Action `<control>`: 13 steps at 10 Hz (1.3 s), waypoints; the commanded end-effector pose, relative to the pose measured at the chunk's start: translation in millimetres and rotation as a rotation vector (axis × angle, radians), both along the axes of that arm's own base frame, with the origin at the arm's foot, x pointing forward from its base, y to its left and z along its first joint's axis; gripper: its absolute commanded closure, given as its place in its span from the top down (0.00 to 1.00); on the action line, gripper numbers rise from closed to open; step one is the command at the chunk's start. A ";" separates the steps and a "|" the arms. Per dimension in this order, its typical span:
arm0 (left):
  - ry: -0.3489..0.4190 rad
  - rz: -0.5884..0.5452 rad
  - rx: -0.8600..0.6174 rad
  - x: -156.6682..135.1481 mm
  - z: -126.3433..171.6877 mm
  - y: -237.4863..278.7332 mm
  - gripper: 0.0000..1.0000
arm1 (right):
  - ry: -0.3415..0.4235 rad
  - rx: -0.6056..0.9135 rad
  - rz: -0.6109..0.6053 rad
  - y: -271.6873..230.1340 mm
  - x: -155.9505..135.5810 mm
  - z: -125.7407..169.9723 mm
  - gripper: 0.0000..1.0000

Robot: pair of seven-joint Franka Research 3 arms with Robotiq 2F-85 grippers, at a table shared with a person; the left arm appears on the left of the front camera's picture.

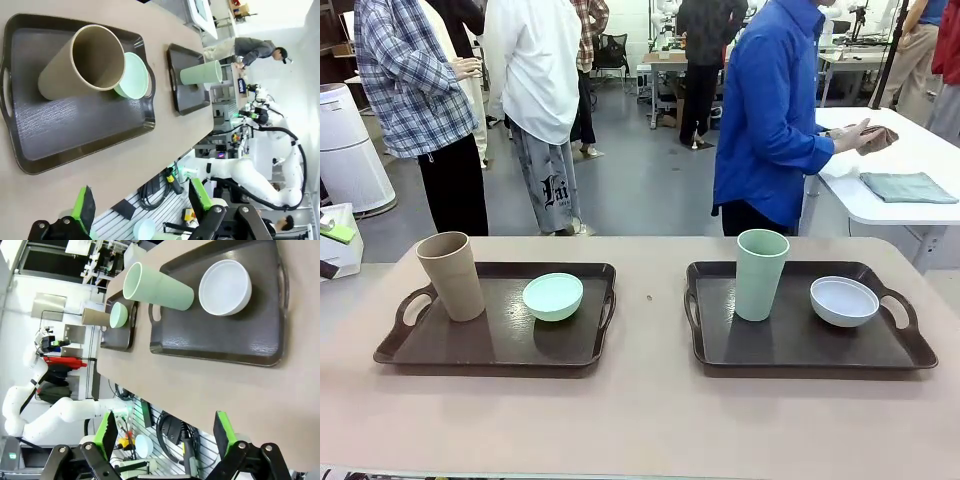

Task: Set up a tray with a mat and arrange the tableware.
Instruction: Pick up the Picnic Bowl and Reusable plastic cup from the Handle tray in front of the human's position and hold them in the air.

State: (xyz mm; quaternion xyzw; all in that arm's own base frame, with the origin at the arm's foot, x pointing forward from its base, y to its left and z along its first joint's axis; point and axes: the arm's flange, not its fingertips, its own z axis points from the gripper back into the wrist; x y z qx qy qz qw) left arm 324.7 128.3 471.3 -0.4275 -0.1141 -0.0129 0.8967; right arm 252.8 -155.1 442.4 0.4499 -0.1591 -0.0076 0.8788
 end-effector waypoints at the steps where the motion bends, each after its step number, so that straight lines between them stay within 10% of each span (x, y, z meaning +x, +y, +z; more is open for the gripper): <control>1: -0.013 0.003 -0.040 0.4 -3.0 4.8 1.00 | -0.001 -0.001 -0.010 -5.8 -4.2 -1.1 1.00; 6: 0.306 -0.024 -0.174 12.6 -10.1 54.3 1.00 | 0.373 0.252 0.057 -31.8 29.1 6.8 1.00; 13: 0.269 -0.013 -0.189 7.6 -20.7 48.6 1.00 | 0.359 0.230 0.081 -28.7 26.3 -2.7 1.00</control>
